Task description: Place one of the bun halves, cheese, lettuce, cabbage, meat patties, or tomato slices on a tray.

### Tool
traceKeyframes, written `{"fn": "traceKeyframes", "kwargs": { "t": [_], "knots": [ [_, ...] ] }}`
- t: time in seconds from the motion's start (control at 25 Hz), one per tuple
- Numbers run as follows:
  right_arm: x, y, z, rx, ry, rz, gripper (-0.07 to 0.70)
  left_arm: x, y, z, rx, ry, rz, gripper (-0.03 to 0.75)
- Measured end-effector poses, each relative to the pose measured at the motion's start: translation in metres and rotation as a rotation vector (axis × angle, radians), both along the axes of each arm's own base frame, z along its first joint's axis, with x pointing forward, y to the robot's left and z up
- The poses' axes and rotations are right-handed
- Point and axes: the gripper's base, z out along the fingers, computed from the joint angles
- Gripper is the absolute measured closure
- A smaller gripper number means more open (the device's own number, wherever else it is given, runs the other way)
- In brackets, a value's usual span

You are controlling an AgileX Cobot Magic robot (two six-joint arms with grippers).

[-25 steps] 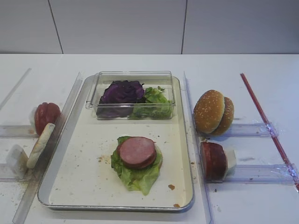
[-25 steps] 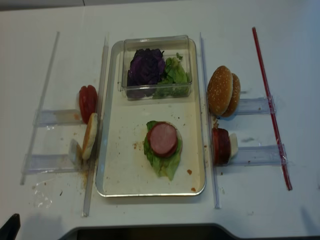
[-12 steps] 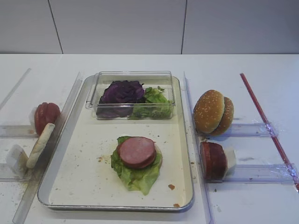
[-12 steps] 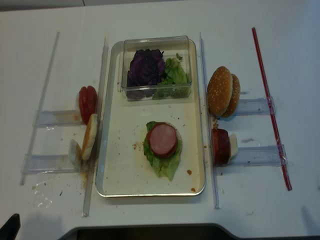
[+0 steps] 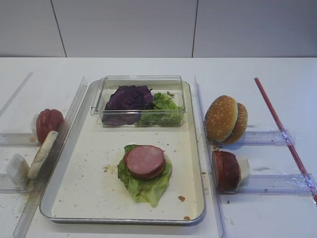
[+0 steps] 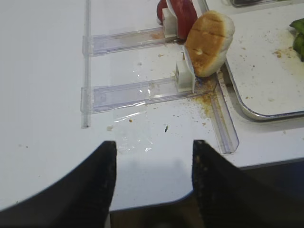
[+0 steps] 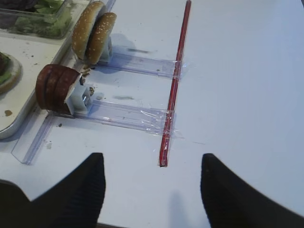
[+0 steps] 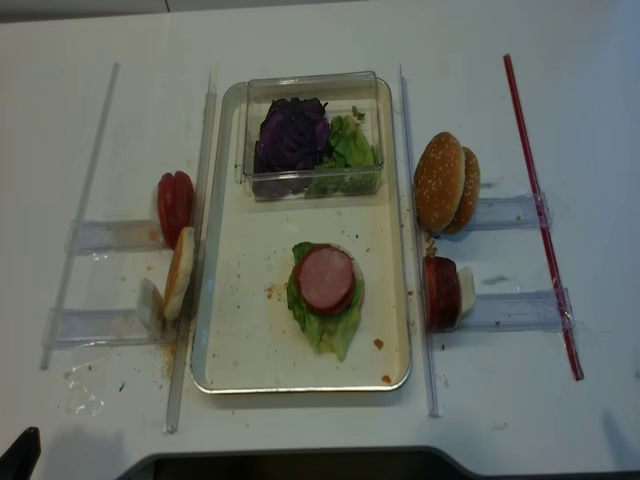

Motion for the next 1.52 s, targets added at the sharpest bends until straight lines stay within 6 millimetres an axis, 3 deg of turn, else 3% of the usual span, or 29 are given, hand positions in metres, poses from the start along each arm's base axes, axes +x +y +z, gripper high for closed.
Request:
{"fn": "traceKeyframes", "kwargs": {
  "t": [1.52],
  "knots": [
    [0.0000,0.0000,0.0000,0.002,0.000,-0.001,0.175,0.0000,0.0000,0.0000,0.000,0.000,0.000,0.367]
  ]
}}
